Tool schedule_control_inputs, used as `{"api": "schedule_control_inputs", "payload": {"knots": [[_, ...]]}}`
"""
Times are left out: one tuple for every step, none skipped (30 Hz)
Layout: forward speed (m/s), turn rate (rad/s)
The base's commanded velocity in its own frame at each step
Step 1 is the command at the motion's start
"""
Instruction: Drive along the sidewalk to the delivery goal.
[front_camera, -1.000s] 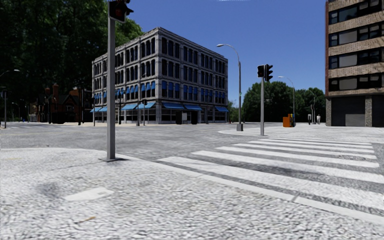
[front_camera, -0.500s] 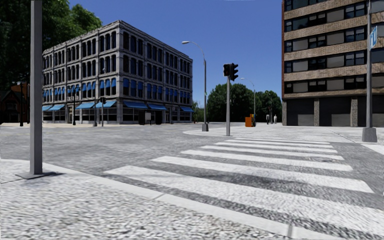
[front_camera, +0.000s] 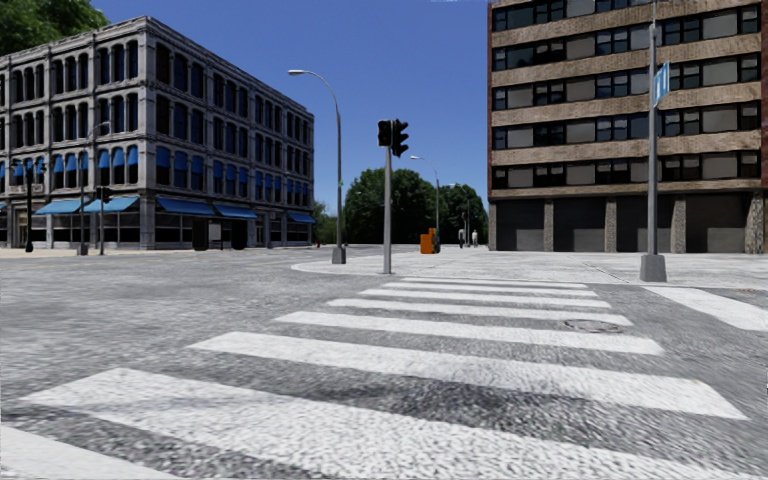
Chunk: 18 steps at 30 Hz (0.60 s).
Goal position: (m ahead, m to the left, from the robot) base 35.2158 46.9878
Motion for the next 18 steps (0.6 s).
{"api": "schedule_control_inputs", "payload": {"knots": [[1.51,-0.49],[1.52,-0.49],[1.53,-0.49],[1.53,-0.49],[1.64,-0.49],[1.73,-0.49],[1.73,-0.49],[1.77,-0.49],[1.83,-0.49],[1.89,-0.49],[1.89,-0.49],[2.00,-0.49],[2.00,-0.49],[2.00,-0.49],[2.00,-0.49],[2.00,-0.49],[2.00,-0.49],[2.00,-0.49]]}}
